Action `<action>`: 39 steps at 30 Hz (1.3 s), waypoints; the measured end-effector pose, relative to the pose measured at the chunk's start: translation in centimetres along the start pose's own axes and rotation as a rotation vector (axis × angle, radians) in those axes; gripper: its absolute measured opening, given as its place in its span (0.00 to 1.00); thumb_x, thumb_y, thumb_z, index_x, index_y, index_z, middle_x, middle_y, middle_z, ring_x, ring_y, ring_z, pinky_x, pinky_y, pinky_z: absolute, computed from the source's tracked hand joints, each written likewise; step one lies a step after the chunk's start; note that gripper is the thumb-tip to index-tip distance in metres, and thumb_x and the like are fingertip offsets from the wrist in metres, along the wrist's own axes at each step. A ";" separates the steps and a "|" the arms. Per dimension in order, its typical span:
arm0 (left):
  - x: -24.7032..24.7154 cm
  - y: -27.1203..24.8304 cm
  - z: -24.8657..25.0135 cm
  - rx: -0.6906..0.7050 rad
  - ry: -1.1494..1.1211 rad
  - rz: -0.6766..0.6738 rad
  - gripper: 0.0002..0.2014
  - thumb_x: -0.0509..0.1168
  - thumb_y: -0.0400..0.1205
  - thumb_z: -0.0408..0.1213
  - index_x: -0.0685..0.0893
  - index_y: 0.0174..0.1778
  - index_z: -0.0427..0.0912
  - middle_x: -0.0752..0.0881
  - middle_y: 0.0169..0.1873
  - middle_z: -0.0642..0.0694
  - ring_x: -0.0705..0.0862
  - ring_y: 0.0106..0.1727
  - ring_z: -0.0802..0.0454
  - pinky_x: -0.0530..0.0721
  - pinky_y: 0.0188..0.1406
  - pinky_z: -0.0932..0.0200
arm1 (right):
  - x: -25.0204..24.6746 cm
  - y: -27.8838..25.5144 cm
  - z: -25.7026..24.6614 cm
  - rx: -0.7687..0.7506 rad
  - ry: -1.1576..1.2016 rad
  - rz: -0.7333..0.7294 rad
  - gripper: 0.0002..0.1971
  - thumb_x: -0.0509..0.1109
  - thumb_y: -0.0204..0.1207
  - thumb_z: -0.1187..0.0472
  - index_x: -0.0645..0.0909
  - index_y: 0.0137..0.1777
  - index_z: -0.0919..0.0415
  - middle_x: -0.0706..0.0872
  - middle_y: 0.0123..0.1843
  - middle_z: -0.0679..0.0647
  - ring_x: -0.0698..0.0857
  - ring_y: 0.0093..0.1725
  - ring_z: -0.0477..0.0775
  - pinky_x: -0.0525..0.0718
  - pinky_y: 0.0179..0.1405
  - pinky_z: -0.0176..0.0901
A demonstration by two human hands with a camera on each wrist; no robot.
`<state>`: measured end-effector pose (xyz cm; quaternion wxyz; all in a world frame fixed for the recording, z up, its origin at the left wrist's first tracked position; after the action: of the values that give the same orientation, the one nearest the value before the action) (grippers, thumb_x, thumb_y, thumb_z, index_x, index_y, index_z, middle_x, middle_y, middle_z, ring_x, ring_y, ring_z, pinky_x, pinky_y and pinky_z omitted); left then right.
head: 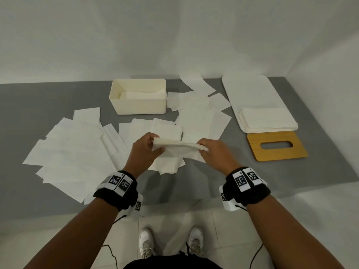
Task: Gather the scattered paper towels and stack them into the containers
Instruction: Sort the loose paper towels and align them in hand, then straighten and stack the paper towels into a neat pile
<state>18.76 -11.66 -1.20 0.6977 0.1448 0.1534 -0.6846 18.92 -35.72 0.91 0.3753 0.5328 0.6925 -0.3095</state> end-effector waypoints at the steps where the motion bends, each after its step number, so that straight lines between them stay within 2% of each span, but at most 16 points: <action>1: 0.3 0.0 0.0 0.045 0.067 0.003 0.12 0.75 0.75 0.32 0.81 0.50 0.46 0.85 0.44 0.58 0.82 0.43 0.64 0.76 0.42 0.78 | 0.0 0.2 -0.3 -0.015 -0.046 -0.005 0.08 0.64 0.78 0.64 0.84 0.50 0.56 0.87 0.37 0.52 0.82 0.36 0.57 0.78 0.36 0.46; 4: 1.1 -0.1 -0.7 0.081 0.059 0.032 0.12 0.74 0.76 0.31 0.81 0.50 0.46 0.84 0.44 0.62 0.81 0.46 0.67 0.73 0.43 0.82 | 0.9 0.5 -0.4 -0.018 -0.088 -0.010 0.09 0.63 0.77 0.65 0.84 0.51 0.57 0.88 0.41 0.52 0.83 0.39 0.57 0.80 0.39 0.48; 9: 3.0 -0.5 -3.6 -0.023 0.057 -0.084 0.11 0.73 0.77 0.31 0.78 0.46 0.47 0.86 0.43 0.57 0.84 0.45 0.61 0.80 0.45 0.69 | 3.3 -0.4 1.8 0.095 -0.003 -0.096 0.11 0.64 0.73 0.70 0.84 0.49 0.56 0.87 0.42 0.52 0.82 0.40 0.54 0.76 0.38 0.43; 13: 2.3 0.2 -4.1 -0.039 0.048 -0.029 0.12 0.70 0.79 0.30 0.75 0.40 0.50 0.82 0.38 0.55 0.79 0.38 0.58 0.75 0.38 0.70 | 2.4 -0.4 4.3 0.267 0.286 0.001 0.05 0.68 0.77 0.66 0.83 0.47 0.56 0.85 0.39 0.50 0.81 0.39 0.50 0.75 0.36 0.37; 15: 2.1 0.7 -4.3 -0.056 0.028 -0.022 0.12 0.70 0.79 0.30 0.75 0.42 0.50 0.82 0.39 0.56 0.79 0.40 0.56 0.76 0.41 0.66 | 2.4 -0.3 4.9 0.343 0.429 0.027 0.06 0.68 0.77 0.66 0.81 0.49 0.55 0.84 0.41 0.52 0.82 0.41 0.52 0.75 0.37 0.34; 17: 2.6 0.8 -4.2 -0.065 0.038 -0.054 0.11 0.70 0.80 0.32 0.74 0.50 0.47 0.81 0.43 0.57 0.80 0.45 0.54 0.78 0.45 0.63 | 3.1 -0.3 4.5 0.375 0.449 0.008 0.08 0.66 0.78 0.66 0.79 0.55 0.56 0.83 0.47 0.53 0.82 0.46 0.54 0.76 0.41 0.37; 20: 3.3 0.7 -3.7 -0.102 0.006 -0.043 0.13 0.69 0.81 0.32 0.71 0.55 0.43 0.79 0.44 0.54 0.79 0.44 0.57 0.77 0.43 0.65 | 3.9 -0.2 3.5 0.426 0.504 0.051 0.14 0.61 0.78 0.68 0.75 0.63 0.60 0.80 0.52 0.53 0.79 0.51 0.54 0.75 0.39 0.34; 22: 3.5 0.8 -3.7 -0.107 0.019 -0.034 0.12 0.68 0.82 0.33 0.71 0.55 0.44 0.79 0.44 0.53 0.79 0.44 0.57 0.78 0.44 0.63 | 4.0 -0.1 3.3 0.449 0.538 0.096 0.15 0.60 0.78 0.69 0.74 0.64 0.61 0.79 0.53 0.54 0.79 0.52 0.54 0.74 0.37 0.32; 24: 3.4 0.8 -4.3 -0.113 0.067 -0.066 0.11 0.66 0.83 0.34 0.70 0.56 0.45 0.79 0.45 0.53 0.80 0.47 0.51 0.81 0.50 0.56 | 4.3 -0.1 3.2 0.462 0.540 0.081 0.15 0.59 0.78 0.69 0.73 0.64 0.60 0.79 0.53 0.53 0.79 0.52 0.54 0.74 0.38 0.33; 26: 2.9 1.0 -4.7 -0.125 0.095 -0.060 0.09 0.64 0.84 0.35 0.71 0.55 0.45 0.79 0.46 0.55 0.81 0.50 0.48 0.82 0.53 0.52 | 4.2 0.0 3.2 0.442 0.509 0.075 0.12 0.59 0.79 0.68 0.73 0.61 0.58 0.79 0.51 0.52 0.79 0.48 0.52 0.73 0.36 0.31; 28: 2.3 1.2 -4.6 -0.125 0.104 -0.040 0.07 0.63 0.84 0.36 0.72 0.55 0.45 0.79 0.45 0.54 0.81 0.49 0.48 0.80 0.51 0.54 | 4.1 0.3 3.2 0.413 0.482 0.089 0.09 0.61 0.80 0.67 0.74 0.57 0.57 0.80 0.48 0.52 0.79 0.44 0.50 0.73 0.34 0.31; 30: 2.1 1.3 -4.5 -0.130 0.129 -0.076 0.09 0.64 0.84 0.36 0.72 0.57 0.45 0.81 0.47 0.51 0.81 0.49 0.49 0.79 0.50 0.56 | 4.2 0.5 3.4 0.409 0.464 0.058 0.10 0.63 0.79 0.67 0.75 0.59 0.58 0.80 0.47 0.52 0.79 0.44 0.51 0.72 0.34 0.29; 32: 1.9 1.3 -4.7 -0.130 0.153 -0.117 0.09 0.65 0.83 0.38 0.73 0.56 0.46 0.83 0.48 0.49 0.82 0.48 0.48 0.83 0.50 0.54 | 4.4 0.5 3.5 0.411 0.450 0.061 0.09 0.64 0.78 0.67 0.76 0.57 0.57 0.80 0.44 0.50 0.79 0.41 0.50 0.71 0.33 0.28; 35: 1.4 1.7 -4.9 -0.106 0.170 -0.130 0.05 0.67 0.83 0.37 0.76 0.46 0.50 0.84 0.41 0.52 0.82 0.42 0.52 0.83 0.47 0.53 | 4.2 0.8 3.6 0.409 0.497 0.111 0.05 0.65 0.78 0.67 0.77 0.50 0.57 0.81 0.41 0.50 0.79 0.38 0.49 0.72 0.33 0.32; 37: 0.5 2.3 -4.5 -0.100 0.149 -0.122 0.09 0.68 0.81 0.35 0.77 0.40 0.51 0.83 0.37 0.55 0.79 0.37 0.56 0.80 0.40 0.59 | 4.4 1.0 3.8 0.433 0.561 0.095 0.05 0.68 0.78 0.64 0.78 0.52 0.56 0.84 0.44 0.54 0.83 0.42 0.52 0.77 0.38 0.37; 39: -0.9 3.5 -3.8 -0.117 0.110 -0.118 0.07 0.70 0.80 0.34 0.79 0.40 0.49 0.84 0.35 0.54 0.79 0.35 0.57 0.78 0.34 0.64 | 4.3 1.6 3.9 0.459 0.668 0.101 0.06 0.71 0.77 0.62 0.79 0.51 0.55 0.86 0.45 0.57 0.86 0.45 0.58 0.82 0.45 0.46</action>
<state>22.18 -9.18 -4.27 0.6539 0.1317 0.2396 -0.7055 20.54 -36.38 -4.87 0.0158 0.7073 0.6621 -0.2472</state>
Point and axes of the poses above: each hand's wrist, its own y-axis towards the middle knuckle, its own x-axis out of the palm, z = x × y, the point moved 4 cm from there along y, towards the middle knuckle
